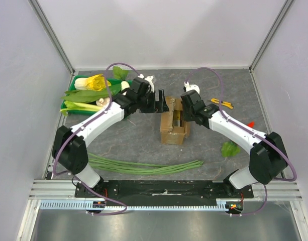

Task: Unpack the express box

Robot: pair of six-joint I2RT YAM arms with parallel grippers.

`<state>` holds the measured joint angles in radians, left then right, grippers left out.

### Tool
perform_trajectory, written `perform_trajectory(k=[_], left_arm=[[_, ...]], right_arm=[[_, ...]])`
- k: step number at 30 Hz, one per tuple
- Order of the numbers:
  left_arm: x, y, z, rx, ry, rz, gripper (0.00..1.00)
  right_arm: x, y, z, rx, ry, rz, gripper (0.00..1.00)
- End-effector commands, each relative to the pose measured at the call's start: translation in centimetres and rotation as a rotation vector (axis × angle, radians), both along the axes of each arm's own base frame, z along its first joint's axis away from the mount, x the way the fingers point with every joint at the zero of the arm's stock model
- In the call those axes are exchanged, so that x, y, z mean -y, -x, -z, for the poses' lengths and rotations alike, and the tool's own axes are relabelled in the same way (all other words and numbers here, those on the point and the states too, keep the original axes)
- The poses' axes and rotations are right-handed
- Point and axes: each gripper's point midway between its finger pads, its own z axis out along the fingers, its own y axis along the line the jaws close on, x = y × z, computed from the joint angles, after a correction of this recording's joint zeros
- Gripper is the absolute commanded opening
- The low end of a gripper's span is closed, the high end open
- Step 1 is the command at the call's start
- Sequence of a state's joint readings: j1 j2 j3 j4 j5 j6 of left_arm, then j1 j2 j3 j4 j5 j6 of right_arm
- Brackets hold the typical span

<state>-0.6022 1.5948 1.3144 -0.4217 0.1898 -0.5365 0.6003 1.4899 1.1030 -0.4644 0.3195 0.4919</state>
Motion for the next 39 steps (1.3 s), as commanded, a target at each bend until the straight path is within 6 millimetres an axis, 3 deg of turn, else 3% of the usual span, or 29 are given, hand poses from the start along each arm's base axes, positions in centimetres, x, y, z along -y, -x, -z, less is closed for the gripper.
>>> perform_trajectory(k=[1,3,5,11,21,33,39], left_arm=[[-0.1,-0.8,0.9,0.018,-0.14,-0.036,0.93],[0.2,-0.9,0.7,0.031,-0.174,-0.042,0.93],[-0.3,-0.8,1.9,0.025,-0.277,-0.07,0.93],[-0.7,-0.9,2.3,0.032,-0.418,-0.129,0.93],[0.0,0.2,4.4,-0.055,-0.42,-0.191,0.97],[3.5,0.0,3.7,-0.051,-0.241,-0.131,0.97],[3.0,-0.2,5.6,-0.079,-0.303,-0.156,0.97]], right_arm=[[-1.4,-0.3,-0.6,0.027,-0.08,0.015,0.23],[-1.3,-0.5,-1.4,0.054,-0.077,0.035,0.17],[-1.6,-0.7,-1.9,0.065,-0.081,0.049,0.14],[-1.9,-0.8,-2.3,0.065,-0.084,0.067,0.08],[-2.3,-1.0,-2.3,0.061,-0.098,0.071,0.07],[-2.3,-0.8,-1.7,0.052,-0.102,0.069,0.07],[-2.3,-0.8,-1.5,0.051,-0.095,0.062,0.06]])
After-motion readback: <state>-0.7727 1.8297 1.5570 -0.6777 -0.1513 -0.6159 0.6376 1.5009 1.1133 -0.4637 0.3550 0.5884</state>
